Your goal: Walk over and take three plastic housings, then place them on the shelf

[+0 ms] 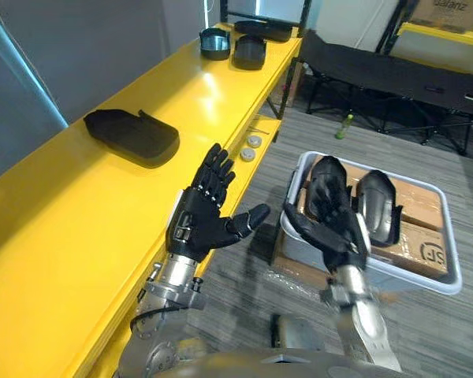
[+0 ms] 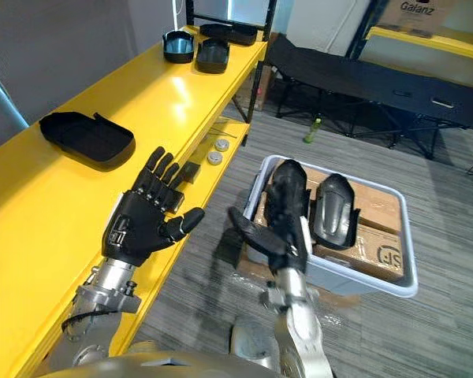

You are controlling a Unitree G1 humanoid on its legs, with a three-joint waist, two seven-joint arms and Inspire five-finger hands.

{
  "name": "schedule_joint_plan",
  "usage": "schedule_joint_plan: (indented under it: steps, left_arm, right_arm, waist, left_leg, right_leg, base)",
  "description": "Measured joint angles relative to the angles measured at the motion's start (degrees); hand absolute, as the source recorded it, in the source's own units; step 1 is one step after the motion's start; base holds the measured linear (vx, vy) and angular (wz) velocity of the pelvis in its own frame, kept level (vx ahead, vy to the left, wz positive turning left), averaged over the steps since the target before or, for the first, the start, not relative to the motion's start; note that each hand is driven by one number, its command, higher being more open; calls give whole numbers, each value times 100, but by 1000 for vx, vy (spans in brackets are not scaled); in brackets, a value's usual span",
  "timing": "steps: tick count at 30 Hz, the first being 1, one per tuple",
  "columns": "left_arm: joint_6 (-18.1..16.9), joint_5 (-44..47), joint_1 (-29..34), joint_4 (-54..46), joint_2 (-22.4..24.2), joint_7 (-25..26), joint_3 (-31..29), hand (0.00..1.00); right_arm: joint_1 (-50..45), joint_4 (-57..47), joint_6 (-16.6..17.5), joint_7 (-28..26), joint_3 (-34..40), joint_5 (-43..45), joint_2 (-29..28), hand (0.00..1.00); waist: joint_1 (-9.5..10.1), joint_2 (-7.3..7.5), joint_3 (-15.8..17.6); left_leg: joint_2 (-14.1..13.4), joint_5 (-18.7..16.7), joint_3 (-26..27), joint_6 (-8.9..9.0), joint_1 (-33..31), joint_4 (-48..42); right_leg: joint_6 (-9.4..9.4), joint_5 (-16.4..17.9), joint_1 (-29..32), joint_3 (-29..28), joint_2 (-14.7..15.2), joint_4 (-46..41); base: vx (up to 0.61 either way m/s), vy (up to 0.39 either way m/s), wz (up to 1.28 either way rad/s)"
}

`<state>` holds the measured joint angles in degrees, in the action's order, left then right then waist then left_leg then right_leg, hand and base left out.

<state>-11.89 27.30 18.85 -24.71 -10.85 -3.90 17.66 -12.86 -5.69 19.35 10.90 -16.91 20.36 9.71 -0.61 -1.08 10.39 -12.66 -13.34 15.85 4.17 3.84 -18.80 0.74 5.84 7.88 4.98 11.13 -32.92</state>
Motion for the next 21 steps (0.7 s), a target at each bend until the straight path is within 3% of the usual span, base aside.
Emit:
schedule_joint_plan:
  steps: [1,3,4,5,6,7,8,9,10,11,12,13,14,15,16,17,20,21]
  left_arm:
    - [2,5,-43,21,0,-16,0,100]
    - [62,300,-65,56,1,-232,-22,100]
    - [89,414,-66,61,1,-279,-24,100]
    - [112,593,-66,80,-4,-352,-23,100]
    - [126,666,-123,177,-6,-410,9,100]
    - [234,686,-161,269,43,-419,74,100]
    - [350,684,-167,308,146,-417,183,100]
    - [423,680,-179,321,204,-414,238,100]
    - [613,652,-276,354,323,-404,436,100]
    - [773,625,-394,410,431,-408,597,100]
    - [819,626,-437,409,432,-414,652,100]
    - [864,624,-518,414,418,-501,733,100]
    - [864,619,-533,412,412,-559,754,100]
    - [853,617,-549,401,471,-625,809,100]
    - [842,614,-544,390,529,-666,915,100]
    - [843,610,-533,397,522,-674,954,100]
    - [841,625,-448,410,493,-629,901,100]
    - [840,629,-420,415,449,-626,795,100]
  right_arm:
    - [129,117,0,89,-73,-39,-51,100]
    - [384,346,-3,253,-172,-199,-331,100]
    - [360,347,-3,258,-172,-192,-381,100]
    - [233,346,-8,253,-158,-198,-438,100]
    - [49,338,-30,246,-46,-206,-482,100]
    - [-147,332,-74,223,131,-198,-477,100]
    - [-308,327,-146,183,379,-187,-424,100]
    - [-394,328,-185,160,528,-186,-359,100]
    - [-529,331,-253,142,915,-187,-201,100]
    - [-658,330,-287,142,1262,-191,-105,100]
    - [-718,324,-286,141,1391,-192,-103,100]
    - [-913,221,-274,144,1611,-200,-118,100]
    - [-996,146,-255,144,1675,-202,-100,100]
    - [-1065,-12,-232,142,1802,-205,-61,100]
    - [-1073,-189,-212,141,1953,-205,-46,100]
    - [-1077,-218,-208,142,1985,-206,-51,100]
    - [-1110,-217,-288,143,1964,-222,-51,100]
    - [-1085,-204,-401,147,1976,-213,-52,100]
  waist:
    - [57,0,-16]
    - [159,17,-57]
    - [160,26,-67]
    - [152,144,-136]
    - [52,153,-184]
    - [4,60,-242]
    - [-61,-23,-292]
    - [-143,-74,-307]
    - [-277,-192,-292]
    - [-411,-266,-270]
    - [-508,-242,-235]
    - [-645,-122,-165]
    - [-626,-28,-123]
    - [-541,-63,-141]
    - [-486,-226,-205]
    - [-494,-266,-231]
    - [-415,-318,-270]
    - [-387,-347,-290]
  left_leg:
    - [-62,43,8,56,-49,-1]
    - [-332,237,42,349,-279,2]
    - [-414,284,68,434,-339,-7]
    - [-547,406,125,656,-401,0]
    - [-715,548,48,850,-490,43]
    - [-848,693,-86,895,-504,237]
    - [-949,868,-210,903,-499,436]
    - [-1017,986,-263,914,-514,517]
    - [-1166,1231,-368,861,-558,548]
    - [-1300,1538,-504,613,-656,436]
    - [-1325,1723,-567,369,-726,319]
    - [-1345,2210,-586,-284,-860,27]
    - [-1274,2065,-654,-92,-870,-36]
    - [-987,1727,-834,261,-830,-64]
    - [-533,1312,-932,241,-838,-31]
    - [-331,1070,-952,199,-783,118]
    - [34,657,-1006,157,-507,627]
    - [132,502,-1150,311,-502,797]
  right_leg:
    - [2,33,-66,16,156,-105]
    - [6,21,-242,-80,718,-166]
    - [10,-2,-249,-143,813,-89]
    - [95,-296,-306,-308,890,350]
    - [694,-221,-439,-420,701,736]
    - [1008,43,-486,-320,557,908]
    - [1165,302,-489,-235,427,1056]
    - [1200,444,-491,-174,349,1116]
    - [1163,638,-510,-79,185,1188]
    - [1065,692,-575,-7,18,1222]
    - [1013,716,-651,57,-19,1230]
    - [840,748,-843,167,-48,1275]
    - [766,771,-871,150,-14,1328]
    - [692,779,-842,63,22,1436]
    - [608,704,-685,-79,-28,1560]
    - [601,656,-653,-137,-44,1615]
    - [647,533,-427,-401,-158,1672]
    - [708,423,-322,-564,-188,1731]
  base:
    - [-86,-315,-31]
    - [-83,-390,-36]
    - [-64,-447,-56]
    - [-68,-507,-52]
    - [-64,-641,-52]
    - [-45,-553,-40]
    - [-19,-439,-29]
    - [-12,-394,-25]
    - [-37,-492,-12]
    - [-35,-389,-1]
    - [-69,-423,19]
    - [-55,-269,16]
    - [-105,-310,-19]
    - [-149,-108,-68]
    - [-140,-56,-70]
    - [-98,-15,-52]
    - [-51,20,-44]
    - [-26,77,-47]
